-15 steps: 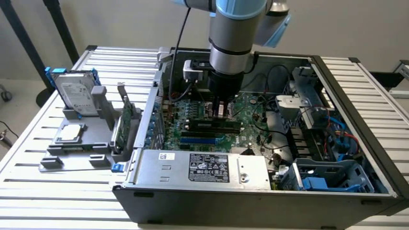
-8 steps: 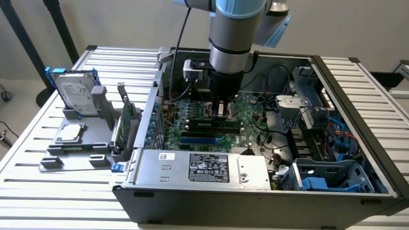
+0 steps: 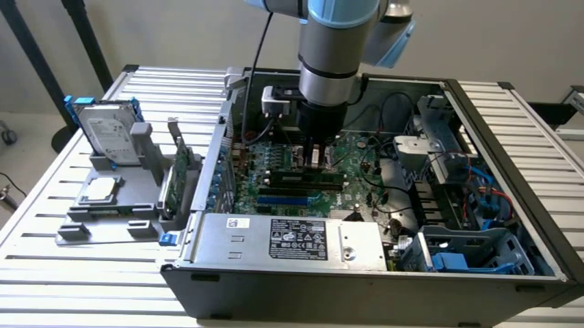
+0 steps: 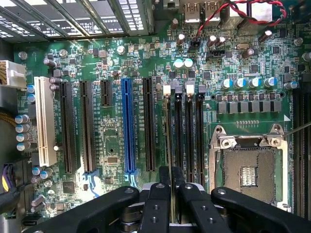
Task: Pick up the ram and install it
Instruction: 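Insert the ram into the slot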
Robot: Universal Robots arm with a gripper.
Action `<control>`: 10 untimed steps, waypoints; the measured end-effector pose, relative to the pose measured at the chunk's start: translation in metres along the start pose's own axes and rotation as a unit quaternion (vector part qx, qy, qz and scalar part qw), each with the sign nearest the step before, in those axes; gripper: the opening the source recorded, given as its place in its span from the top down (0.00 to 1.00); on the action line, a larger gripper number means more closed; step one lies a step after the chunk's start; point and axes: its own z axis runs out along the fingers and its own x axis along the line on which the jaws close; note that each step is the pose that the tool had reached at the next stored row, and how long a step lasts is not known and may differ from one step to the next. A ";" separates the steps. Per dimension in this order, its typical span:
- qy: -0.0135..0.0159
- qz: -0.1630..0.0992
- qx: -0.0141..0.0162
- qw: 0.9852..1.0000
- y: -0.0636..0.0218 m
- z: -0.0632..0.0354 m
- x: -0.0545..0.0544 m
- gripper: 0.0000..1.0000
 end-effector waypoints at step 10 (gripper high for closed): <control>0.000 0.000 0.000 1.000 0.0004 0.0002 -0.001 0.86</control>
